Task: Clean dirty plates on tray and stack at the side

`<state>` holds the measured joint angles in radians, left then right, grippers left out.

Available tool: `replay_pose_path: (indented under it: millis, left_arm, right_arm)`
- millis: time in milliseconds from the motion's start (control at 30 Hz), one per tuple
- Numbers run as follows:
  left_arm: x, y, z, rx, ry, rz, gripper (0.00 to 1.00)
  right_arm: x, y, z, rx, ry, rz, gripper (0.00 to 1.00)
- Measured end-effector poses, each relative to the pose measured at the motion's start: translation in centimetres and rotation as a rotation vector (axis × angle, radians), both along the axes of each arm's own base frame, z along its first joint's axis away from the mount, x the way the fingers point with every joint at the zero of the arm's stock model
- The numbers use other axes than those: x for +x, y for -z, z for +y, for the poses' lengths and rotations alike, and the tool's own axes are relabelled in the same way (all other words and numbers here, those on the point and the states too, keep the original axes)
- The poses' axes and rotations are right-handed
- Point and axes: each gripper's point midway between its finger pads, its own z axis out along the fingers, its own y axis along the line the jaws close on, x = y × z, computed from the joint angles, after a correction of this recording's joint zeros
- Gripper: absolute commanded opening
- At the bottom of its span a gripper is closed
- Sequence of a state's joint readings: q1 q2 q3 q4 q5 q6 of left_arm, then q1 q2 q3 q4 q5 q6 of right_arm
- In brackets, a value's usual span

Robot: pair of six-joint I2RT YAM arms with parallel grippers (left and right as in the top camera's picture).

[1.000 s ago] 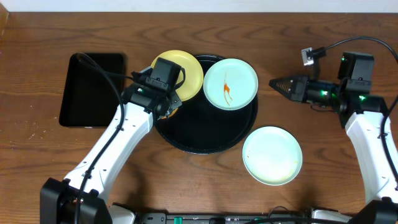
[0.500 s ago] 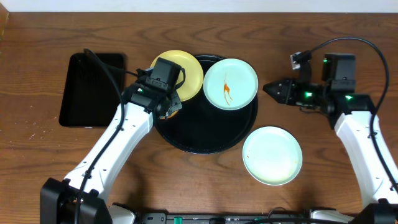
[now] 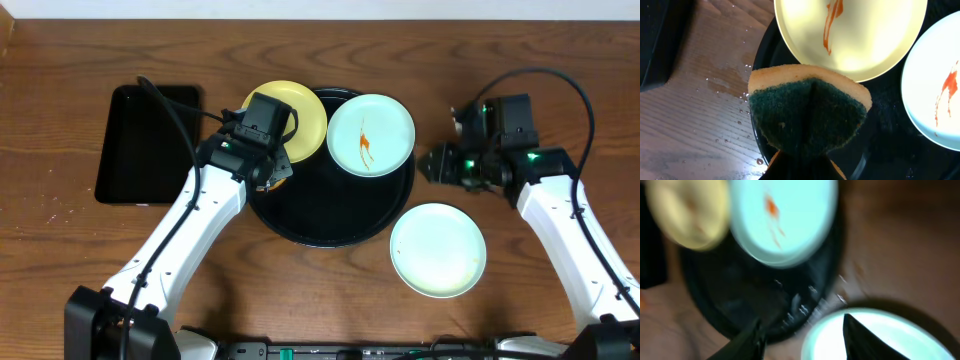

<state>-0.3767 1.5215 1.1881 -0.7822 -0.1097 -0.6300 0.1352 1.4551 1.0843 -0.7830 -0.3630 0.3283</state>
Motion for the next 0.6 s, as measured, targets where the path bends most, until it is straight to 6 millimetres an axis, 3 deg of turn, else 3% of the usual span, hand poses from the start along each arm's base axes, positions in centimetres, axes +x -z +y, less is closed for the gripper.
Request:
replay_pose_path:
  millis: [233, 433, 600]
  left_arm:
    - [0.0, 0.0, 0.0, 0.001, 0.003, -0.001, 0.07]
    - [0.0, 0.0, 0.0, 0.002, 0.007, -0.002, 0.07]
    - [0.1, 0.0, 0.0, 0.003, 0.009, -0.004, 0.08]
  right_arm:
    - [-3.1, 2.3, -5.1, -0.243, 0.043, 0.137, 0.66]
    - [-3.7, 3.0, -7.1, -0.370, 0.002, 0.160, 0.59]
    - [-4.4, 5.8, -7.7, -0.418, -0.063, 0.266, 0.52]
